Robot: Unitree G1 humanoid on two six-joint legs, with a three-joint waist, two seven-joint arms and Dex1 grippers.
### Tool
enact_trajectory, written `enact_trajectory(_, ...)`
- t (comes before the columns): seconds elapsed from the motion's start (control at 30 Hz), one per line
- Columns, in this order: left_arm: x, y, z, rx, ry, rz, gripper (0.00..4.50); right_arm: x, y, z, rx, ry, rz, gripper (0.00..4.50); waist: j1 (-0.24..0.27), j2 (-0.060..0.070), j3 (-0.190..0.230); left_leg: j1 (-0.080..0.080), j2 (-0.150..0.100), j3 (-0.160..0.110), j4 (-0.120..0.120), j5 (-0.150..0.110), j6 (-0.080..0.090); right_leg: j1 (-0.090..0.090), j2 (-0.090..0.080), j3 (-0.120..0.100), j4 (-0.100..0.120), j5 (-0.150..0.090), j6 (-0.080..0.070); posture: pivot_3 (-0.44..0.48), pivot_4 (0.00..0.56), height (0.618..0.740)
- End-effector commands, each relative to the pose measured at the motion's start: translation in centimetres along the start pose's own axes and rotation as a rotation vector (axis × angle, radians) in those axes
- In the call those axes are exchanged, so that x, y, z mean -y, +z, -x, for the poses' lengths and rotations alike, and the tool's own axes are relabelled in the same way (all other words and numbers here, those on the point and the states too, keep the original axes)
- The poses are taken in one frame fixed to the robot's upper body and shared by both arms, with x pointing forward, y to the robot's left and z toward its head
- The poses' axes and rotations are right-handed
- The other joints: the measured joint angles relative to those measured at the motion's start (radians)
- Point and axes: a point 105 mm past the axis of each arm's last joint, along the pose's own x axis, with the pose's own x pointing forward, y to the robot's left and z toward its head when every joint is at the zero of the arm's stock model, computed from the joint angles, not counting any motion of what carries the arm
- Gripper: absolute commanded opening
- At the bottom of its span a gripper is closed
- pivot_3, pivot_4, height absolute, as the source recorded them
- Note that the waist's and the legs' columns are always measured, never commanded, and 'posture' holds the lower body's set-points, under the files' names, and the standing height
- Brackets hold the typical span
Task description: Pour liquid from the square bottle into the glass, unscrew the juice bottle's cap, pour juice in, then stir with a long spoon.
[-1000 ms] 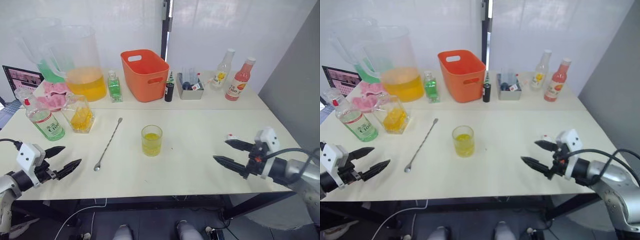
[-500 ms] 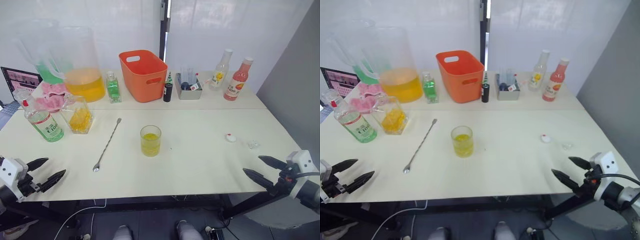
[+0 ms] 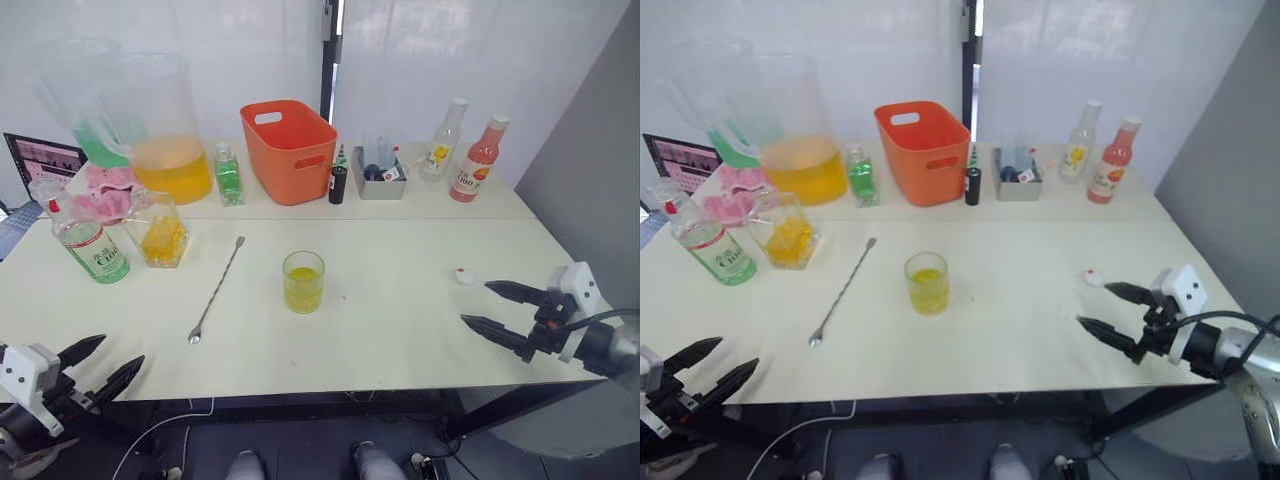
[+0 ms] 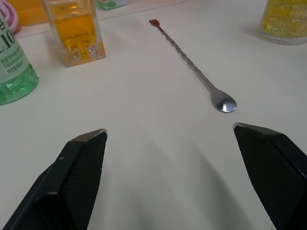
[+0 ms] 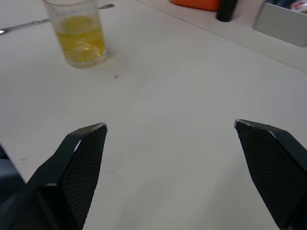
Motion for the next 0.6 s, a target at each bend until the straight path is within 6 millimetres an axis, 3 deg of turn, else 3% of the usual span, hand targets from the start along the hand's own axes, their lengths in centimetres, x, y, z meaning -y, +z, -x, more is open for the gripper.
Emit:
enact_trajectory(0.03, 1.8, 1.7, -1.3, 0.038, 0.013, 0.017, 4.42, -1.3, 2.3, -1.0, 0.031, 0.118, 0.043, 4.50, 0.004, 0.000, 0.000, 0.000, 0.000, 0.000, 0.001, 0.000, 0.000, 0.000, 0.000, 0.000, 0.000, 0.000, 0.000, 0.000, 0.150, 0.731)
enact_trajectory(0.13, 3.9, 2.5, -2.5, 0.080, 0.031, 0.077, 4.42, -2.3, 3.2, -1.6, 0.038, 0.217, 0.064, 4.50, 0.004, 0.000, 0.000, -0.001, -0.001, 0.000, 0.002, 0.000, 0.000, 0.002, 0.000, 0.000, -0.002, 0.000, 0.000, 0.000, 0.150, 0.731)
enact_trajectory(0.27, 4.8, 3.6, -4.8, 0.072, 0.127, 0.100, 4.42, -2.5, 5.0, -2.6, 0.066, 0.249, 0.151, 4.50, 0.002, 0.000, 0.000, -0.001, -0.002, 0.000, 0.002, 0.000, 0.000, 0.003, 0.000, 0.001, -0.003, 0.000, 0.000, 0.000, 0.150, 0.731)
enact_trajectory(0.47, 6.8, 3.9, -9.5, -0.065, 0.200, 0.143, 4.42, -3.5, 7.2, -3.4, 0.116, 0.283, 0.211, 4.50, 0.004, -0.001, 0.000, 0.002, -0.004, -0.005, 0.003, 0.000, 0.000, 0.013, 0.000, 0.001, -0.002, 0.000, 0.001, 0.000, 0.150, 0.731)
enact_trajectory(0.6, 7.1, 4.1, -12.2, -0.150, 0.237, 0.182, 4.42, -3.8, 7.3, -3.4, 0.106, 0.262, 0.232, 4.50, 0.006, -0.001, 0.000, 0.001, -0.006, -0.007, 0.003, 0.000, 0.000, 0.015, 0.000, 0.001, -0.002, 0.000, 0.002, 0.000, 0.150, 0.731)
